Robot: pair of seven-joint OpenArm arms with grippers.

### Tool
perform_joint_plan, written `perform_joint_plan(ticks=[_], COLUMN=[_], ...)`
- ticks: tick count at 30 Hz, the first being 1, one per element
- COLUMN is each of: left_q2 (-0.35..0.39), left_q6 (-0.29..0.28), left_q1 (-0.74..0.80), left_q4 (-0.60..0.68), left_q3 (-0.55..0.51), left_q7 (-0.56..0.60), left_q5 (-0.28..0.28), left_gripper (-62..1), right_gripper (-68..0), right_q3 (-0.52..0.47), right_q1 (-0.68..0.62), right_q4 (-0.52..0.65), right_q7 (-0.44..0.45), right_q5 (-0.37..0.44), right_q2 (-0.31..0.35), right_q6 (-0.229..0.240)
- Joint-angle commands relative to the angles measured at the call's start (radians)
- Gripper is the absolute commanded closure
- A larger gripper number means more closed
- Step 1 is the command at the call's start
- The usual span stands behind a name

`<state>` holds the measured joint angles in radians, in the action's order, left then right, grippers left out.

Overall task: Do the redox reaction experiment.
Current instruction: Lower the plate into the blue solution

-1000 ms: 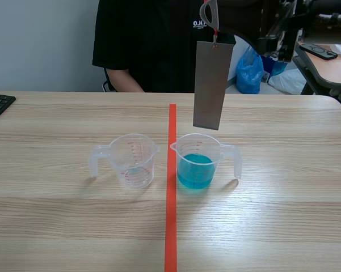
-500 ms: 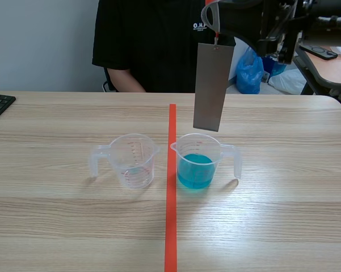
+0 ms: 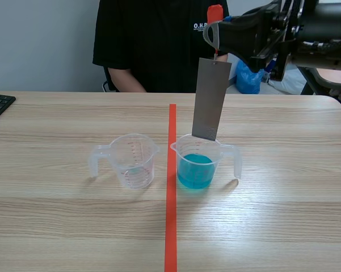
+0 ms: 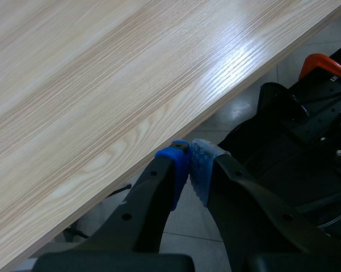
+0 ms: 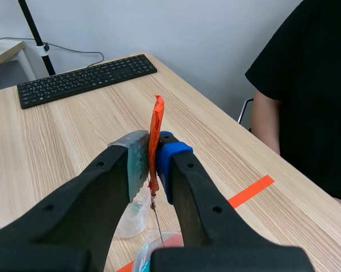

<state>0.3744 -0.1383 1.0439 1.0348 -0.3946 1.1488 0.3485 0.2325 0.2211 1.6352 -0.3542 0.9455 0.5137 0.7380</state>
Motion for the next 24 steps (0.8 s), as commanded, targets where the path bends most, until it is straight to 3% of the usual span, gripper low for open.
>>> perform_joint_plan(ticks=[1, 13, 24], left_q2=[0.008, 0.008, 0.008], left_q6=[-0.003, -0.003, -0.003], left_q1=[0.000, 0.001, 0.001], left_q4=[0.006, 0.006, 0.006], left_q3=[-0.011, -0.011, -0.011], left_q7=[0.011, 0.011, 0.011], left_q5=[-0.007, -0.007, -0.007], left_gripper=[-3.9, -3.9, -3.9], right_gripper=[-1.7, -1.5, -1.5], right_q3=[0.000, 0.080, 0.160], right_q1=[0.023, 0.023, 0.023], right_q4=[-0.006, -0.116, -0.243], right_q7=[0.023, 0.113, 0.267], right_q5=[-0.004, -0.140, -0.266], right_q2=[-0.017, -0.075, -0.077], right_q6=[0.008, 0.008, 0.008])
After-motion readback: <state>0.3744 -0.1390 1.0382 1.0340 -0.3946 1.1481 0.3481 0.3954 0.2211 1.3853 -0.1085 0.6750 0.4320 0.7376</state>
